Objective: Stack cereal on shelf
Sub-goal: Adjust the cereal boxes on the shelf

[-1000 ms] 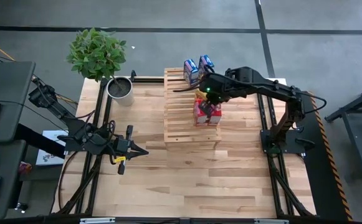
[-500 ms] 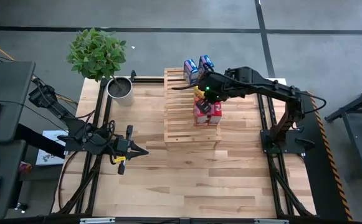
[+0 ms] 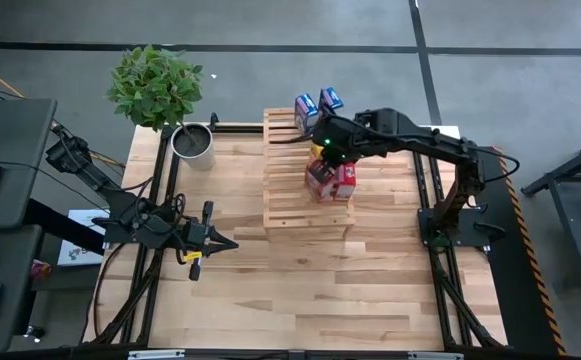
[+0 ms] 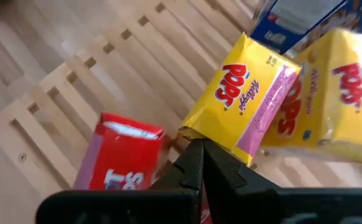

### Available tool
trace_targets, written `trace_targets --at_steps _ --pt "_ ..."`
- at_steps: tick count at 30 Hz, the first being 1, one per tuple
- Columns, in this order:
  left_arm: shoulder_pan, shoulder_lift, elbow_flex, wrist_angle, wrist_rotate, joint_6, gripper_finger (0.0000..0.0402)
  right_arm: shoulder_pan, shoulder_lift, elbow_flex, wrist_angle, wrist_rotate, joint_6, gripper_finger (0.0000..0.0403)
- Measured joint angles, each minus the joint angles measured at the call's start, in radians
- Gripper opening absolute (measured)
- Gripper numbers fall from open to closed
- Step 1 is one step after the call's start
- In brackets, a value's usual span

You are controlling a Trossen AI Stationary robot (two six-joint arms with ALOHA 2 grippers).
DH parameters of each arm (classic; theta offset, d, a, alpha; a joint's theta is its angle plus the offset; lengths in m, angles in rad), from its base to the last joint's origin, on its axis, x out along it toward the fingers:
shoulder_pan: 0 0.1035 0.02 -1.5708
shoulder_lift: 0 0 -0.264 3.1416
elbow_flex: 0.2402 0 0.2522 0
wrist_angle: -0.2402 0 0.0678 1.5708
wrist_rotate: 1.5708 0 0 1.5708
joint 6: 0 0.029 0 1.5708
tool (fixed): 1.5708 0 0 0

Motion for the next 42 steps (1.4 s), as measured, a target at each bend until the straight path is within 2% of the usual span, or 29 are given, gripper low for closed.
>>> trace_targets --at_steps 12,31,42 --pt "0.000 0.000 0.000 -0.004 0.000 0.000 0.0000 -0.009 0.000 0.000 0.023 0.036 0.004 0.0000" --pt "0.000 0.000 0.000 -0.016 0.000 -0.003 0.0000 -0.009 -0.013 -0.003 0.019 0.004 -0.015 0.0000" --pt "0.000 0.000 0.000 -0.017 0.000 -0.008 0.0000 -0.009 -0.026 -0.003 0.025 -0.053 -0.066 0.0000"
